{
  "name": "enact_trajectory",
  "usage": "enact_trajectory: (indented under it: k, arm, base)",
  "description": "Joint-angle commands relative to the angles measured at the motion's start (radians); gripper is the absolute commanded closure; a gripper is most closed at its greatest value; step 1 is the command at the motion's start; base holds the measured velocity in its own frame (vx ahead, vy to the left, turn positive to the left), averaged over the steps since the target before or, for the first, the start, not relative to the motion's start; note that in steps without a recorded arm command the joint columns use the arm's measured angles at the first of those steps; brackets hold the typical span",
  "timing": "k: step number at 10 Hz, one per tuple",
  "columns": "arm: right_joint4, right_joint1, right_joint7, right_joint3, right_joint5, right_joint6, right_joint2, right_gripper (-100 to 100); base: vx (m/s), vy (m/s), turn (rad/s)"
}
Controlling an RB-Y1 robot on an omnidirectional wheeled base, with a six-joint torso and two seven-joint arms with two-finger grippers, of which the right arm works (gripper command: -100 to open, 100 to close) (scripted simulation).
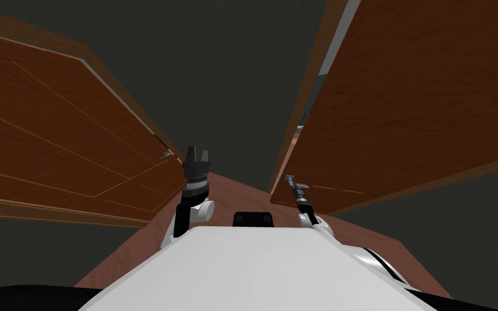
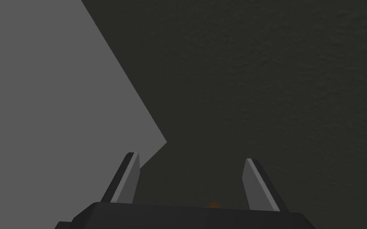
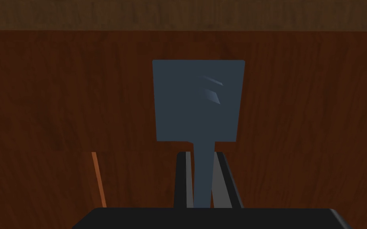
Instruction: Pull the door open
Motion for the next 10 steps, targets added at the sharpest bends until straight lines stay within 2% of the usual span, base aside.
enact_trajectory:
  k: [1, 2, 3, 4, 7, 9, 10]
  arm:
    - [-0.010, 0.012, -0.019, 0.012, 0.008, -0.008, -0.013, 100]
    - [-0.005, 0.007, -0.012, 0.010, 0.006, -0.006, -0.005, 100]
    - [-0.004, 0.021, -0.035, 0.028, 0.020, -0.027, -0.017, 100]
    - [-0.004, 0.024, -0.041, 0.032, 0.023, -0.033, -0.021, 100]
    - [-0.003, 0.051, -0.091, 0.068, 0.050, -0.084, -0.056, 100]
    - [-0.003, 0.065, -0.115, 0.085, 0.062, -0.108, -0.072, 100]
    - [-0.005, 0.059, -0.105, 0.080, 0.058, -0.096, -0.065, 100]
  base:
    - [-0.227, -0.065, 0.101]
    - [-0.100, -0.017, 0.033]
    - [-0.164, -0.039, 0.115]
    - [-0.213, -0.038, 0.096]
    - [-0.239, -0.048, 0.105]
    - [-0.247, -0.071, 0.084]
    - [-0.113, -0.027, 0.016]
